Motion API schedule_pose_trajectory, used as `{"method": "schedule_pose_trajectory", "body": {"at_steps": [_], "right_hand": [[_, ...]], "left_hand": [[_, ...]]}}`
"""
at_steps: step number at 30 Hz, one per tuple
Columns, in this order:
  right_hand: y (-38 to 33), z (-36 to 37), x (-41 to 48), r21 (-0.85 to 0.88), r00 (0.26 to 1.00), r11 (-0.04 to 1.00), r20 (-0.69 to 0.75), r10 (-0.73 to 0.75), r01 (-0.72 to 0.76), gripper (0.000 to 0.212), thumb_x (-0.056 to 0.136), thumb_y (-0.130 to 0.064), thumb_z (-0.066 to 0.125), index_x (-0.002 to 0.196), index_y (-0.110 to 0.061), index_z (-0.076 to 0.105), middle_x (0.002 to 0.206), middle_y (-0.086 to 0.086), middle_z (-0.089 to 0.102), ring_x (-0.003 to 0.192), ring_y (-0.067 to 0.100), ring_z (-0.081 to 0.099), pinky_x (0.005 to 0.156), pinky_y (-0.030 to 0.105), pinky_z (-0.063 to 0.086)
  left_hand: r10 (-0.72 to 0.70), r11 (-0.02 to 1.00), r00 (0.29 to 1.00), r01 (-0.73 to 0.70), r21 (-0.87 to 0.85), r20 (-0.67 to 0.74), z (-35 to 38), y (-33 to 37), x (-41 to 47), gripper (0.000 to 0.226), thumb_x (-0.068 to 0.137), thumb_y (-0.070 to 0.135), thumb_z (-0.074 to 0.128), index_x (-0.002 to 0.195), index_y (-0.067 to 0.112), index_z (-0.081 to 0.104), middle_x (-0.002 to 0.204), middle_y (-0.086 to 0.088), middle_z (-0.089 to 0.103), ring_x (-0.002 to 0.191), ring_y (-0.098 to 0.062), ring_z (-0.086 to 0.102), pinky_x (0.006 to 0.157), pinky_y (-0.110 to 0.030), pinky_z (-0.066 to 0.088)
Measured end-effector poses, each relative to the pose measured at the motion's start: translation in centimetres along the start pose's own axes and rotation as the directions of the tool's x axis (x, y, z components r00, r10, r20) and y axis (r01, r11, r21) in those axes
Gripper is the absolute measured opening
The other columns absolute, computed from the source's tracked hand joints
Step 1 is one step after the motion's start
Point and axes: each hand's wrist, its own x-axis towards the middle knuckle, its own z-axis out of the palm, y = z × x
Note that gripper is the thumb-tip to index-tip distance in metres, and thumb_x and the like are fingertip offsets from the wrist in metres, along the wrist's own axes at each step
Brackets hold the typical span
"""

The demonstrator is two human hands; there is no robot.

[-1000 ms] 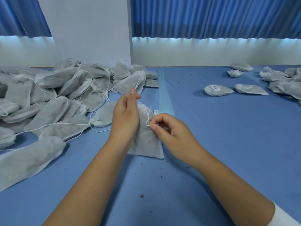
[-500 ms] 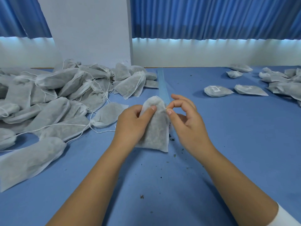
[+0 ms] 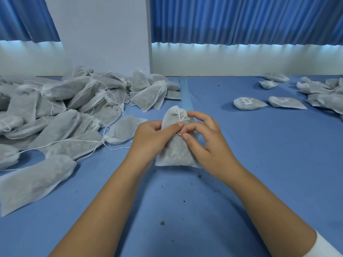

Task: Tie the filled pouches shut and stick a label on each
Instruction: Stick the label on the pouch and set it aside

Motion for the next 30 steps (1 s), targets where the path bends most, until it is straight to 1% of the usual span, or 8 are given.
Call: {"method": "schedule_pose_trajectory", "body": {"at_steps": [4, 7, 12, 16, 20, 23, 26, 30], "right_hand": [[0.6, -0.6, 0.5, 0.119, 0.997, 0.991, -0.036, 0.061, -0.057, 0.028, 0.094, -0.010, 0.058, 0.092, -0.037, 0.064, 0.130, -0.013, 0.049, 0.131, 0.006, 0.042, 0.107, 0.035, 0.040], [1.6, -1.3, 0.8, 0.013, 0.990, 0.993, -0.081, 0.118, -0.117, 0.029, 0.090, -0.011, 0.063, 0.092, -0.040, 0.061, 0.117, -0.016, 0.049, 0.120, 0.003, 0.046, 0.101, 0.035, 0.045], [3.1, -1.3, 0.7, -0.193, 0.973, 0.963, 0.101, 0.209, -0.187, 0.038, 0.080, -0.023, 0.076, 0.109, -0.040, 0.059, 0.120, -0.013, 0.043, 0.123, 0.012, 0.042, 0.104, 0.034, 0.042], [3.7, -0.8, 0.7, -0.316, 0.983, 0.944, 0.121, 0.138, -0.093, 0.053, 0.080, -0.023, 0.076, 0.127, -0.034, 0.054, 0.124, -0.016, 0.039, 0.126, 0.009, 0.036, 0.099, 0.016, 0.029], [4.2, 0.1, 1.1, -0.219, 0.979, 0.964, 0.102, 0.177, -0.152, 0.052, 0.085, -0.023, 0.073, 0.131, -0.034, 0.052, 0.141, -0.005, 0.035, 0.133, 0.010, 0.034, 0.104, 0.023, 0.036], [4.4, 0.8, 1.5, -0.103, 0.976, 0.975, 0.070, 0.204, -0.196, 0.047, 0.089, -0.016, 0.067, 0.130, -0.035, 0.053, 0.126, -0.002, 0.051, 0.110, 0.000, 0.051, 0.087, 0.012, 0.046], [4.5, 1.0, 1.7, -0.002, 0.973, 0.977, 0.083, 0.213, -0.214, 0.045, 0.090, -0.010, 0.066, 0.127, -0.032, 0.054, 0.104, -0.009, 0.062, 0.082, -0.010, 0.057, 0.071, 0.004, 0.042], [4.3, 0.6, 1.7, 0.076, 0.965, 0.969, 0.141, 0.223, -0.235, 0.042, 0.087, -0.015, 0.071, 0.120, -0.035, 0.055, 0.093, -0.005, 0.065, 0.068, -0.003, 0.055, 0.067, 0.009, 0.043]], "left_hand": [[-0.035, 0.999, 0.994, 0.036, 0.007, -0.105, -0.3, -0.1, 0.5, 0.032, 0.083, 0.034, 0.076, 0.073, 0.005, 0.066, 0.071, -0.008, 0.055, 0.067, -0.018, 0.050, 0.066, -0.033, 0.037], [-0.050, 0.999, 0.973, 0.053, 0.006, -0.227, -1.1, -0.2, 1.2, 0.030, 0.087, 0.037, 0.072, 0.069, 0.016, 0.059, 0.073, -0.004, 0.056, 0.070, -0.017, 0.051, 0.068, -0.032, 0.038], [-0.117, 0.991, 0.946, 0.091, -0.099, -0.303, -2.5, -0.3, 2.0, 0.025, 0.090, 0.040, 0.063, 0.078, 0.019, 0.055, 0.076, 0.001, 0.058, 0.070, -0.017, 0.058, 0.063, -0.029, 0.044], [-0.157, 0.984, 0.950, 0.127, -0.129, -0.269, -2.7, -0.4, 2.1, 0.023, 0.089, 0.040, 0.062, 0.080, 0.020, 0.057, 0.077, 0.003, 0.061, 0.071, -0.016, 0.061, 0.065, -0.030, 0.047], [-0.178, 0.981, 0.963, 0.158, -0.113, -0.205, -2.4, -0.6, 2.2, 0.022, 0.087, 0.041, 0.064, 0.082, 0.020, 0.058, 0.085, -0.001, 0.062, 0.081, -0.020, 0.062, 0.074, -0.035, 0.047], [-0.184, 0.980, 0.966, 0.166, -0.110, -0.182, -2.4, -0.7, 2.2, 0.021, 0.087, 0.041, 0.065, 0.085, 0.020, 0.059, 0.087, -0.003, 0.061, 0.082, -0.020, 0.061, 0.075, -0.035, 0.047], [-0.192, 0.979, 0.968, 0.177, -0.103, -0.160, -2.5, -0.5, 2.0, 0.022, 0.086, 0.042, 0.064, 0.082, 0.021, 0.061, 0.085, -0.002, 0.062, 0.081, -0.020, 0.062, 0.074, -0.035, 0.048], [-0.183, 0.974, 0.974, 0.163, -0.156, -0.130, -2.3, -0.4, 1.8, 0.024, 0.090, 0.041, 0.058, 0.081, 0.020, 0.066, 0.074, 0.002, 0.067, 0.068, -0.017, 0.065, 0.069, -0.033, 0.047]]}}
